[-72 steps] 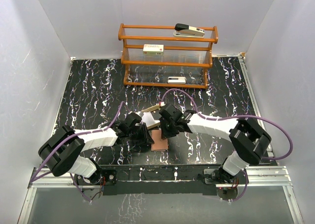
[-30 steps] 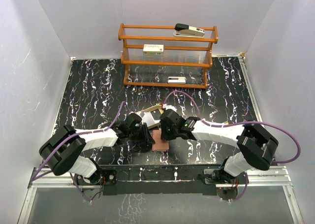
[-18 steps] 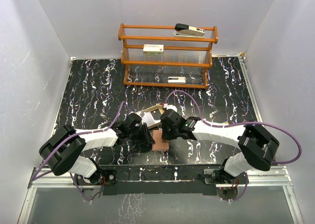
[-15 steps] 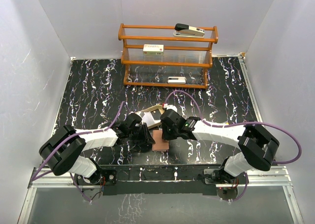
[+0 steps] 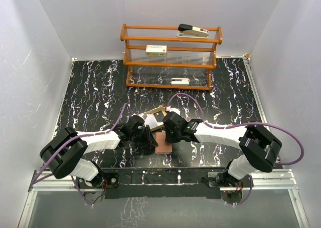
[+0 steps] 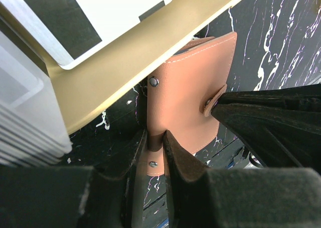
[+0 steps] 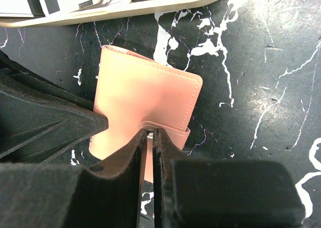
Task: Put the credit cards into the card holder
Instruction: Close the card holder at the center of the board.
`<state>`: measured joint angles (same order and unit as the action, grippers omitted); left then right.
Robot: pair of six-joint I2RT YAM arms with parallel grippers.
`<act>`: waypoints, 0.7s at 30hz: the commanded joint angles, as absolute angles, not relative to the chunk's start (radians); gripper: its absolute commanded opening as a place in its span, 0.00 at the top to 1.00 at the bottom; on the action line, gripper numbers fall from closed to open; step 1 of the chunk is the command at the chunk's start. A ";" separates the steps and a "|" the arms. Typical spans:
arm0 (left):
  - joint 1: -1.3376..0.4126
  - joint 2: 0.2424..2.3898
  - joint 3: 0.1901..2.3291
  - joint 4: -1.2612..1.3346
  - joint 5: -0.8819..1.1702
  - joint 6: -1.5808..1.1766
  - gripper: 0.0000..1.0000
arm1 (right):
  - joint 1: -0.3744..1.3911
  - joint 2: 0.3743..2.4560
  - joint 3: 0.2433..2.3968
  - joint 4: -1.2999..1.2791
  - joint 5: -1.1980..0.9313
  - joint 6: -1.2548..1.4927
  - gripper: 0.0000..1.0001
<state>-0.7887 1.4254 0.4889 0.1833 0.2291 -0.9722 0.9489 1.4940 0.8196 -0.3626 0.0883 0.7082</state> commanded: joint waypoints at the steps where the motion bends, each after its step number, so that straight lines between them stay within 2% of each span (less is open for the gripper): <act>1: -0.801 1.446 0.456 0.081 0.179 -0.945 0.85 | 0.952 1.515 0.825 -0.319 0.109 0.703 0.92; 21: -0.801 1.447 0.442 0.096 0.184 -0.945 0.84 | 0.981 1.626 0.801 -0.372 0.124 0.695 0.95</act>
<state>-0.7887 1.4250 0.4824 0.1944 0.2291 -0.9760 0.9489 1.5410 0.8513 -0.3737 0.0902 0.6926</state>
